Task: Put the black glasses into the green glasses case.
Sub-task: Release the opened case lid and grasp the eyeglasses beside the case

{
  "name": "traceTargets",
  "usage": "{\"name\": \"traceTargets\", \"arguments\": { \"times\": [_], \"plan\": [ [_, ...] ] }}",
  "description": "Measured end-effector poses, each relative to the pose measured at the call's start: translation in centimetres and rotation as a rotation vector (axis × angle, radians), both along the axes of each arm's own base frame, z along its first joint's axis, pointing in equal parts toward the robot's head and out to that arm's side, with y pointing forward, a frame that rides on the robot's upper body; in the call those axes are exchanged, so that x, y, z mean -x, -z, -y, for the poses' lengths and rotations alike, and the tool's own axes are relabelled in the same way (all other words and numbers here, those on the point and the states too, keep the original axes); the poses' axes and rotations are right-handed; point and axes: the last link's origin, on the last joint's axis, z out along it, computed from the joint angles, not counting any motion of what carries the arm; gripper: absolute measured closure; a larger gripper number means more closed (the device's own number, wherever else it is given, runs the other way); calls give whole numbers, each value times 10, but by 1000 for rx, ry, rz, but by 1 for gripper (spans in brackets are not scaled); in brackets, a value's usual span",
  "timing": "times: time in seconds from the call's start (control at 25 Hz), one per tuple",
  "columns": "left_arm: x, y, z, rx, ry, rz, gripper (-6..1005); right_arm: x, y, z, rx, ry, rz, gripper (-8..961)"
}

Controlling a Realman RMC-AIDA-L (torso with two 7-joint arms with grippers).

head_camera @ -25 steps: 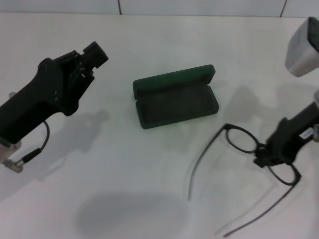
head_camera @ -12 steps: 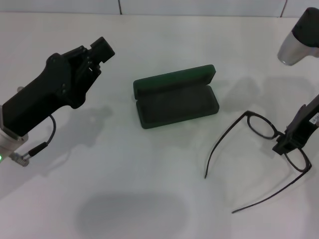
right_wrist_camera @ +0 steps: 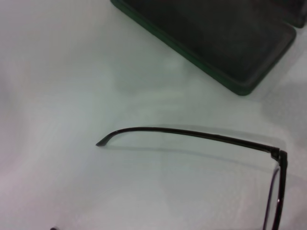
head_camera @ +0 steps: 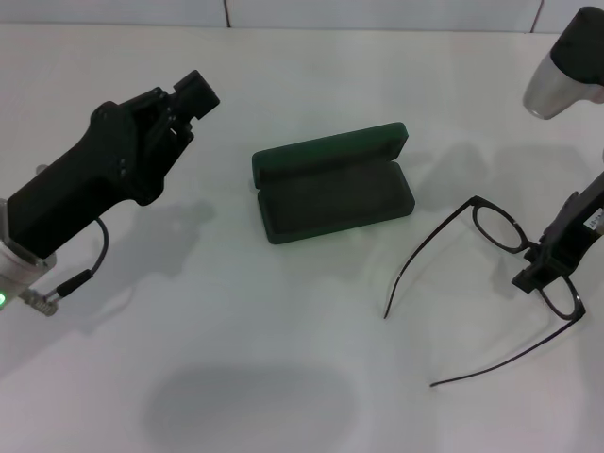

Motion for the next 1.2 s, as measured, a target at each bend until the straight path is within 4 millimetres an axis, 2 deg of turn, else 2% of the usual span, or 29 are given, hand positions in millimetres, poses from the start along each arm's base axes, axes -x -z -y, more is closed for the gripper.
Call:
{"name": "traceTargets", "arguments": {
  "times": [0.2, 0.6, 0.88, 1.2],
  "plan": [
    [0, 0, 0, 0, -1, 0, 940, 0, 0, -6, -18, -20, 32, 556],
    [4, 0, 3, -8, -9, -7, 941, 18, -3, -9, 24, -48, 98, 551],
    [5, -1, 4, -19, -7, -15, 942, 18, 6, -11, 34, -130, 248, 548],
    [7, 0, 6, -26, -12, -20, 943, 14, 7, -13, -3, -120, 246, 547]
  ]
}}
